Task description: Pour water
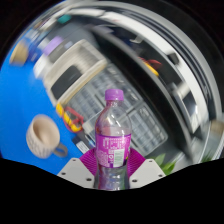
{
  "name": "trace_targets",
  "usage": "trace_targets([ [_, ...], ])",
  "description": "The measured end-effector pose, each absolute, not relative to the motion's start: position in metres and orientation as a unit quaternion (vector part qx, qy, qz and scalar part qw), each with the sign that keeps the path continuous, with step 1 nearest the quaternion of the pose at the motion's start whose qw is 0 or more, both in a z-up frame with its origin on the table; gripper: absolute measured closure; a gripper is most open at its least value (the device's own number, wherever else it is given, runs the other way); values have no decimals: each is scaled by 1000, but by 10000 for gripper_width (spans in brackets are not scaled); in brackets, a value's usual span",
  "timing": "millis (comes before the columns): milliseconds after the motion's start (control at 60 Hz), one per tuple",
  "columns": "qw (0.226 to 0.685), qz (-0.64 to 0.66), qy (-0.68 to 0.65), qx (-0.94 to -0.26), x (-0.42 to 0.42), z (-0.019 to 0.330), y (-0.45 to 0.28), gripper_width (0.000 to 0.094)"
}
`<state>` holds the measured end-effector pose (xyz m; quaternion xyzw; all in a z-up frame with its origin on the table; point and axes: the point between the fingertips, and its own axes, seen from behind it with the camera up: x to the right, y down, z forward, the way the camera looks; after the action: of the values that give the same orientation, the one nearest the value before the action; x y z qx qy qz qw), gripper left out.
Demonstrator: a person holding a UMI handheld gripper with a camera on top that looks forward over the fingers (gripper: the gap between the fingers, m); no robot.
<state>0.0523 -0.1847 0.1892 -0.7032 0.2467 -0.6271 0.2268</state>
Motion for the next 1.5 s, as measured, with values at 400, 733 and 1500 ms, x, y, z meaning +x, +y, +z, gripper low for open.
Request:
trace_targets([
  [400, 487, -443, 481, -579, 50, 154, -214, 584],
  [733, 505, -452, 491, -548, 52, 115, -219, 575],
  [1500, 454, -438, 560, -537, -54, 100, -210, 105],
])
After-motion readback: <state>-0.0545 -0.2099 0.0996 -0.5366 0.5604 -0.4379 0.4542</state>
